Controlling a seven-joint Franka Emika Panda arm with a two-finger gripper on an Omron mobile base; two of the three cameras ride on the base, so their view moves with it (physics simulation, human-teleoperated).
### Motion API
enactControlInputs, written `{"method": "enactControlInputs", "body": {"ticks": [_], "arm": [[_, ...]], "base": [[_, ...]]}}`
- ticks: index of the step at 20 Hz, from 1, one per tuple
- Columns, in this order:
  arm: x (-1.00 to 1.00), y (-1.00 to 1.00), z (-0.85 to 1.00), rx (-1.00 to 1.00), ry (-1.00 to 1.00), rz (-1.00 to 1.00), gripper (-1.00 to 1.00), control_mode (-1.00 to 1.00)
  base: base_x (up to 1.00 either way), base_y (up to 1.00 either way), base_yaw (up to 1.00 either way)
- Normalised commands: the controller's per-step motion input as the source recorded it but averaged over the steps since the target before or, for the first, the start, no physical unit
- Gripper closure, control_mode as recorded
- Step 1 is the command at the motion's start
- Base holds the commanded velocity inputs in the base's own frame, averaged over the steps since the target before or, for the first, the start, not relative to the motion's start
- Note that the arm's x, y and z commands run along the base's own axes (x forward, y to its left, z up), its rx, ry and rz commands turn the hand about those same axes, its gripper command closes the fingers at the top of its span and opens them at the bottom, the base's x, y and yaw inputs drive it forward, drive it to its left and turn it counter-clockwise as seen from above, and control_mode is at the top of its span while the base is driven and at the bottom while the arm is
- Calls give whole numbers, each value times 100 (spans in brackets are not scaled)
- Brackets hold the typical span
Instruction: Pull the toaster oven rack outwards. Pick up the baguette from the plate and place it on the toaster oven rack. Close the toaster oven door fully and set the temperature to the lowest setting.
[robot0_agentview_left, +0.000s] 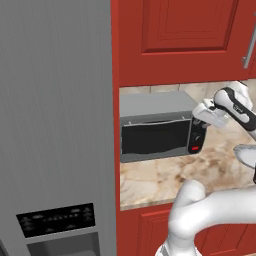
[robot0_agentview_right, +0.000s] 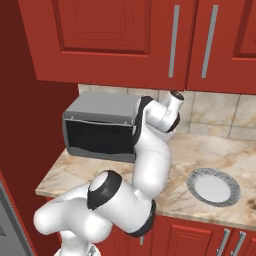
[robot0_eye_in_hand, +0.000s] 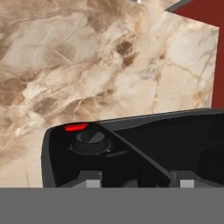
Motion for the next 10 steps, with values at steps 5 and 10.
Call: {"method": "enactControlInputs", "body": {"ticks": [5, 10], "arm": [[0, -2, -46, -14, -94, 0, 100, -100], [9, 0, -48, -18, -69, 0, 100, -100]], "base": [[0, 0, 0], [0, 0, 0]]}}
